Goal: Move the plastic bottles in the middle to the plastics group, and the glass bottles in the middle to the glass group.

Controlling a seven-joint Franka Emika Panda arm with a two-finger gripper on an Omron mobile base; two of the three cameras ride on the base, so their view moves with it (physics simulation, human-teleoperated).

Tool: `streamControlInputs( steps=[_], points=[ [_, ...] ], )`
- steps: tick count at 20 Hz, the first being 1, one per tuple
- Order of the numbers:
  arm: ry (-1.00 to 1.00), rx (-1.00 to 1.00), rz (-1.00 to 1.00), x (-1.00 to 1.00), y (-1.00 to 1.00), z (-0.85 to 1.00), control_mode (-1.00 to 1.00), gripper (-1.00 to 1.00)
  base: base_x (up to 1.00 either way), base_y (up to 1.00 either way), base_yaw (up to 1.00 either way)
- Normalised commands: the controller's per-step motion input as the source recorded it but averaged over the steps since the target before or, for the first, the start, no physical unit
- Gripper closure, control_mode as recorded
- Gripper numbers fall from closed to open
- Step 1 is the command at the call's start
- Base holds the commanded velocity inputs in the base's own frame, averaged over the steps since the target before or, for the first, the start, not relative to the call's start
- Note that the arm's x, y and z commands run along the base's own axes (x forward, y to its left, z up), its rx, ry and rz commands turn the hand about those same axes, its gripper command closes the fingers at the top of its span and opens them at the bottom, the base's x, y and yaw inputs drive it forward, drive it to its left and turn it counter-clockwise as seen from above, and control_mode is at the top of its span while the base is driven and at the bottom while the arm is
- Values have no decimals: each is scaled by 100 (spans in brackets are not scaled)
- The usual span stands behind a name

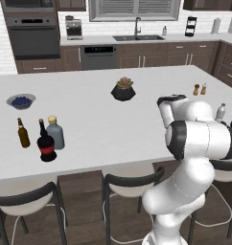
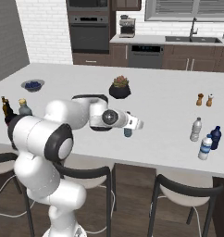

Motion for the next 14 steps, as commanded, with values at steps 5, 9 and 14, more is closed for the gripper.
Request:
streamControlInputs(
  steps=[5, 9, 14],
  points=[
    [0, 0, -24, -33, -84, 0, -100, 100, 0, 0, 0],
    [0, 0, -24, -34, -77, 0, -100, 100, 0, 0, 0],
    [1, 0, -19, -11, -72, 0, -100, 100, 0, 0, 0]
  ],
)
